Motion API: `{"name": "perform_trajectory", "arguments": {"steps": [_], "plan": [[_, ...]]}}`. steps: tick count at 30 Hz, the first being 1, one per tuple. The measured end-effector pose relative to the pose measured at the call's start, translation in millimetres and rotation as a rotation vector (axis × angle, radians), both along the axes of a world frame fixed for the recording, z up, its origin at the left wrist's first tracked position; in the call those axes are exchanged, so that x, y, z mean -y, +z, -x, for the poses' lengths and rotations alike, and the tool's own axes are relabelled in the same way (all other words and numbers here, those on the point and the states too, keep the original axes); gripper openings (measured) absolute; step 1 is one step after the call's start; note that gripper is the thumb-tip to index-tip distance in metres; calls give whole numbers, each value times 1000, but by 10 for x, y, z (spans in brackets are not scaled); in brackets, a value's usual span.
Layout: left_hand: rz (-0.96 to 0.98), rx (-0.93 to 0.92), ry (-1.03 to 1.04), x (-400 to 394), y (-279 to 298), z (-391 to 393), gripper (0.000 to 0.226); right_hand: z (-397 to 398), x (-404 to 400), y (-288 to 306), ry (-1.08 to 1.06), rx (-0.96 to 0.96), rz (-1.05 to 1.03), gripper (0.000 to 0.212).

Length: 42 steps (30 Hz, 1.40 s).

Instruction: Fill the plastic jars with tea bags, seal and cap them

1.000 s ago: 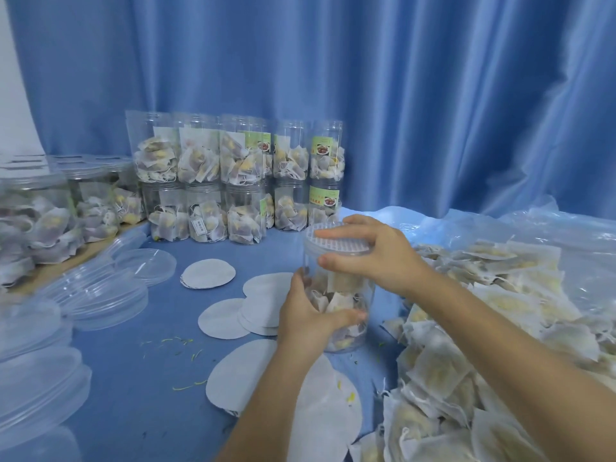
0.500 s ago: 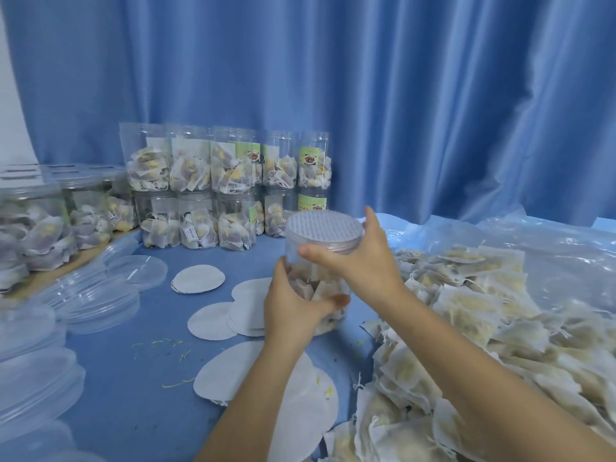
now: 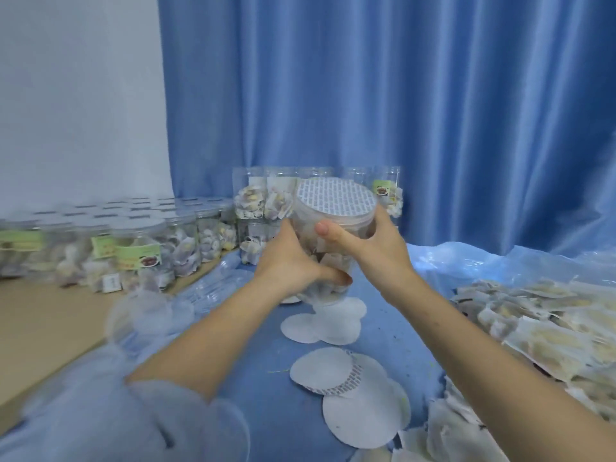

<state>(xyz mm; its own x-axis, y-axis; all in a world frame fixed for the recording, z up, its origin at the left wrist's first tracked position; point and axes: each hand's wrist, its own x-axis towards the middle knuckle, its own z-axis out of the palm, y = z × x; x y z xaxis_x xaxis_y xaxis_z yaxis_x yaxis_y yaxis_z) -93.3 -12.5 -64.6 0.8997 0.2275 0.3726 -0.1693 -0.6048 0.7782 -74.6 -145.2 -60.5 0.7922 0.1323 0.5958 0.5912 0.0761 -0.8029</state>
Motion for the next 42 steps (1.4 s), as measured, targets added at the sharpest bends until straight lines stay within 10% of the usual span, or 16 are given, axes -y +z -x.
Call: {"name": "perform_trajectory", "arguments": {"steps": [15,19,29,42], "plan": [[115,127,448,-2149,-127,1394,87,643,-2312,7,292,112,231,53],[165,39,446,-2638,-336,1528,65,711,-2870,-123,247,166,455,83],[202,-192,591,-3231,-702,1470,115,579,-3633,-508,321,49,584,98],[290,-83,647,-3212,-663,1313,73,407,-3789,-621,482,-51,803,72]]}}
